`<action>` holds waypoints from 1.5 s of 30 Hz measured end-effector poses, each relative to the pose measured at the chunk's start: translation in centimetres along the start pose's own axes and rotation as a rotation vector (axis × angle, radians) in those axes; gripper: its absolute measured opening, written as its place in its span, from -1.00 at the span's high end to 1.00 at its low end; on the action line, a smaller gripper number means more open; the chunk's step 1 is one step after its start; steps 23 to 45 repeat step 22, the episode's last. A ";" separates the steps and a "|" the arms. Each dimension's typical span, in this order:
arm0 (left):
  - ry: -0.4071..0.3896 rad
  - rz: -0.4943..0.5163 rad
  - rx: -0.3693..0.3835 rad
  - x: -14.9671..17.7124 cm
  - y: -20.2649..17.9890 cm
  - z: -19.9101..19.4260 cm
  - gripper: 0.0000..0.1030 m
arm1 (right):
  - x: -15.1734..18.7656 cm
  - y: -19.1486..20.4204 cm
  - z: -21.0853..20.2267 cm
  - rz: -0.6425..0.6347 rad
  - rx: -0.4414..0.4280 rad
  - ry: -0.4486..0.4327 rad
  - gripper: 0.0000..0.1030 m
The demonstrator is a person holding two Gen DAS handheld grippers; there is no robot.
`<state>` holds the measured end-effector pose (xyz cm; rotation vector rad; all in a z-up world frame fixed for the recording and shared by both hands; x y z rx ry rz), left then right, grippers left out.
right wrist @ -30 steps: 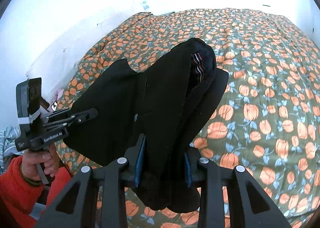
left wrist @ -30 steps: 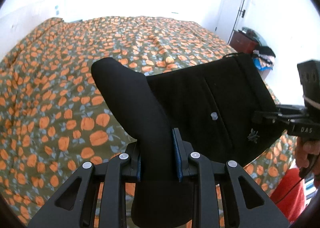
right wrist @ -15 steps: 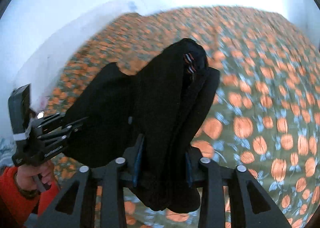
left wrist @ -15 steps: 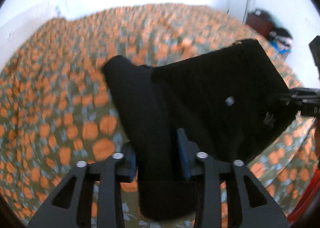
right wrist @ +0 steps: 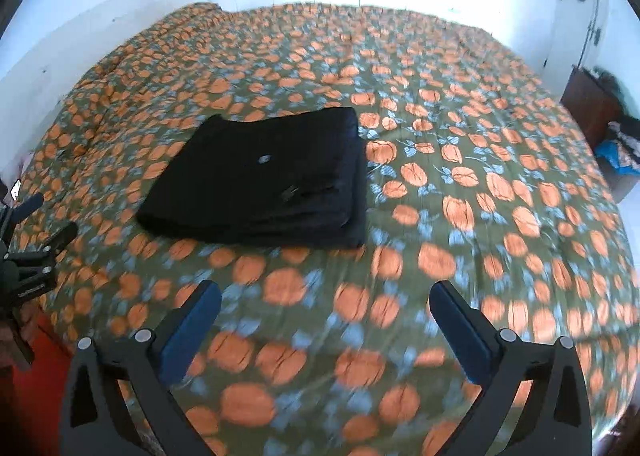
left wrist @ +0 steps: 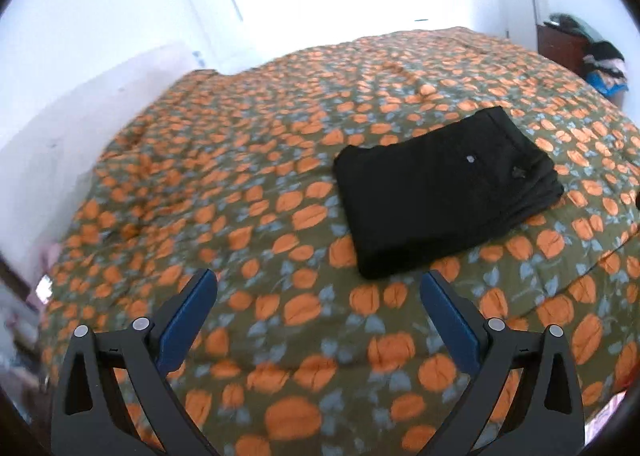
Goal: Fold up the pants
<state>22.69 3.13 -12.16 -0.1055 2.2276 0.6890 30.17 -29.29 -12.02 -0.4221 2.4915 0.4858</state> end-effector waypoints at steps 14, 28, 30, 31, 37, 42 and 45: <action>0.199 -0.063 0.246 4.1 -0.5 -4.1 -0.98 | 7.4 6.6 -3.0 -0.039 0.064 -0.016 -1.00; 0.164 -0.069 0.236 3.9 -0.1 -4.7 -0.99 | 7.1 7.6 -3.5 -0.057 0.063 -0.045 -1.00; 0.164 -0.069 0.236 3.9 -0.1 -4.7 -0.99 | 7.1 7.6 -3.5 -0.057 0.063 -0.045 -1.00; 0.164 -0.069 0.236 3.9 -0.1 -4.7 -0.99 | 7.1 7.6 -3.5 -0.057 0.063 -0.045 -1.00; 0.164 -0.069 0.236 3.9 -0.1 -4.7 -0.99 | 7.1 7.6 -3.5 -0.057 0.063 -0.045 -1.00; 0.164 -0.069 0.236 3.9 -0.1 -4.7 -0.99 | 7.1 7.6 -3.5 -0.057 0.063 -0.045 -1.00; 0.164 -0.069 0.236 3.9 -0.1 -4.7 -0.99 | 7.1 7.6 -3.5 -0.057 0.063 -0.045 -1.00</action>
Point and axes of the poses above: each gripper's, at about its wrist camera, not at the fingertips, and z roughly the way its jaws point, y to its left, x to its underside, the point moved 5 cm from there along z, roughly the way its jaws point, and after that the axes turned 15 degrees about -x, right-handed, at the moved point
